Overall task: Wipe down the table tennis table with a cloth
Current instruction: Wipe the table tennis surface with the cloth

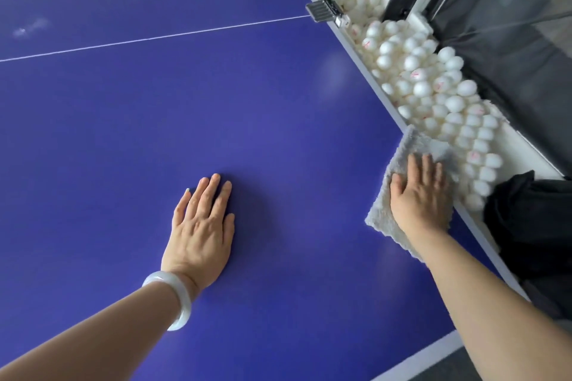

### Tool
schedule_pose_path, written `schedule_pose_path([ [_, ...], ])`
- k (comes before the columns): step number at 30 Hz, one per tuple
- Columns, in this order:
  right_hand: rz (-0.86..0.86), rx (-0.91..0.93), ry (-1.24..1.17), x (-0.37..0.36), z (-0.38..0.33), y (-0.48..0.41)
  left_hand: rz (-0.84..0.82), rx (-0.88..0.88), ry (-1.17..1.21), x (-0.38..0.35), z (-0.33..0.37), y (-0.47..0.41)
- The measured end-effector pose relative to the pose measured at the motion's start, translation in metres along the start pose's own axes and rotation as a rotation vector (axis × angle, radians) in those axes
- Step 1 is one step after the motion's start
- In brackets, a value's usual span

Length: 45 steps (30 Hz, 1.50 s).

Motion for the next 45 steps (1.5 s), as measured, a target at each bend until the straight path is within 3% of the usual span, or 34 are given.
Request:
schedule_pose_path([
  [2, -0.017, -0.130, 0.035, 0.003, -0.015, 0.032, 0.009, 0.003, 0.008, 0.001, 0.001, 0.000],
  [3, -0.021, -0.107, 0.035, 0.006, -0.036, 0.054, 0.013, 0.004, 0.006, 0.002, 0.001, 0.000],
  [6, 0.026, 0.279, -0.036, 0.015, -0.106, 0.129, 0.008, 0.003, 0.007, 0.003, 0.000, 0.000],
  [8, 0.000, 0.544, -0.092, 0.016, -0.110, 0.150, 0.016, 0.002, 0.022, 0.004, 0.001, 0.000],
  [9, 0.000, 0.589, -0.090, 0.016, -0.095, 0.143, 0.022, 0.005, 0.034, 0.004, 0.001, 0.000],
  [11, 0.049, 0.455, -0.030, 0.014, -0.043, 0.111, 0.029, 0.014, 0.049, 0.004, -0.001, 0.001],
  [14, 0.020, 0.018, 0.051, 0.013, 0.029, 0.080, 0.028, 0.021, 0.043, 0.001, -0.003, 0.002],
  [17, -0.011, -0.160, 0.050, 0.017, 0.001, 0.109, 0.030, 0.022, 0.042, 0.000, -0.002, 0.001],
  [19, 0.051, 0.058, -0.028, 0.026, -0.063, 0.145, 0.032, 0.024, 0.050, 0.001, -0.001, 0.000],
  [21, 0.034, 0.469, -0.141, 0.030, -0.125, 0.200, 0.036, 0.022, 0.059, 0.003, -0.002, 0.001],
  [23, -0.014, 0.740, -0.234, 0.032, -0.130, 0.222, 0.035, 0.013, 0.067, 0.003, -0.002, 0.001],
  [24, -0.018, 0.757, -0.255, 0.031, -0.112, 0.212, 0.032, 0.011, 0.068, 0.001, -0.003, 0.001],
  [26, 0.014, 0.599, -0.196, 0.025, -0.056, 0.171, 0.029, 0.016, 0.070, -0.001, -0.004, 0.001],
  [29, 0.012, 0.166, -0.052, 0.019, 0.036, 0.112, 0.037, 0.015, 0.084, -0.001, -0.001, 0.001],
  [33, -0.019, -0.145, 0.050, 0.014, 0.031, 0.120, 0.040, 0.012, 0.049, -0.003, 0.000, 0.004],
  [35, -0.020, -0.058, 0.014, 0.018, -0.018, 0.145, 0.029, -0.015, 0.009, -0.004, 0.005, 0.005],
  [39, -0.044, 0.351, -0.060, 0.027, -0.083, 0.192, 0.007, -0.039, -0.010, 0.000, 0.009, 0.006],
  [42, -0.041, 0.429, -0.098, 0.027, -0.075, 0.192, -0.008, 0.008, 0.006, 0.011, 0.025, 0.024],
  [45, -0.027, 0.433, -0.158, 0.027, -0.076, 0.190, -0.031, -0.130, 0.023, 0.015, 0.080, 0.085],
])
Point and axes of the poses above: each hand's wrist, its own y-axis away from the middle knuckle, its own x-axis out of the back of the hand, z = x × y, the point moved 9 cm from there along -y, towards the middle knuckle, and after that the axes turned 15 degrees about z, right-handed, at the moved point
